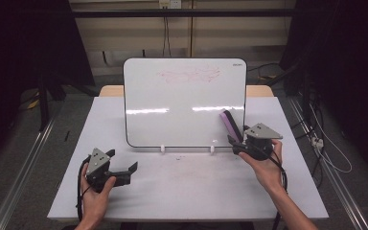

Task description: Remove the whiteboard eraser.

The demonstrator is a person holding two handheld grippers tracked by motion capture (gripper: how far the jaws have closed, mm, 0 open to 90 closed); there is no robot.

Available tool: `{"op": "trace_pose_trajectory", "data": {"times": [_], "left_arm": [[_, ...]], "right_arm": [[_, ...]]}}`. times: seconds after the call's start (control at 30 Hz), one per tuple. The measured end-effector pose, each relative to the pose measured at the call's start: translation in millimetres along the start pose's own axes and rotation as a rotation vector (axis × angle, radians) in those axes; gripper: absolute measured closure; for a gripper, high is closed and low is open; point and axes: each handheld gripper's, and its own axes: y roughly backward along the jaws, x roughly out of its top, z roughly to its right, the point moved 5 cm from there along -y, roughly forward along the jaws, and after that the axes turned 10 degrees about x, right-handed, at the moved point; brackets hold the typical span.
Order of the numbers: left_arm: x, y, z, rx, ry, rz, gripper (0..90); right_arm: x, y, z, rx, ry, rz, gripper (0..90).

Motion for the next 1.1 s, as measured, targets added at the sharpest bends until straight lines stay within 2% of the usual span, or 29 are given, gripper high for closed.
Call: {"op": "trace_pose_trajectory", "data": {"times": [0.07,0.17,0.27,0.33,0.47,0.5,0.77,0.83,1.1], "left_arm": [[0.1,1.2,-0.1,0.005,0.004,0.003,4.9],[1.1,1.1,-0.4,0.013,0.004,0.001,4.9],[0.3,-0.2,0.5,0.014,0.009,-0.005,4.9],[0.9,-0.7,0.6,0.015,0.004,-0.005,4.9],[1.0,-0.7,1.1,0.014,-0.003,-0.004,4.9],[0.7,-0.1,1.3,0.013,-0.002,-0.003,4.9],[-1.2,0.6,-1.6,0.010,-0.003,-0.004,4.9],[-2.8,0.3,-3.2,0.010,0.007,-0.006,4.8],[-2.1,-1.7,-4.4,0.012,0.007,-0.009,4.9]], "right_arm": [[-1.0,-1.1,0.2,-0.007,0.007,-0.013,38.4],[-2.8,-5.8,4.1,-0.038,-0.007,-0.030,44.3],[-3.9,-9.1,5.2,-0.040,-0.010,-0.037,46.3],[-5.1,-11.3,4.5,-0.034,-0.016,-0.042,50.8],[-5.2,-12.9,1.8,-0.039,0.006,-0.049,56.5],[-5.3,-13.5,-0.1,-0.042,0.010,-0.049,60.3],[-4.5,-14.3,-3.7,-0.080,0.040,-0.063,62.9],[-4.1,-14.2,-4.3,-0.086,0.045,-0.069,63.6],[-4.3,-13.9,-4.1,-0.085,0.049,-0.067,64.1]]}}
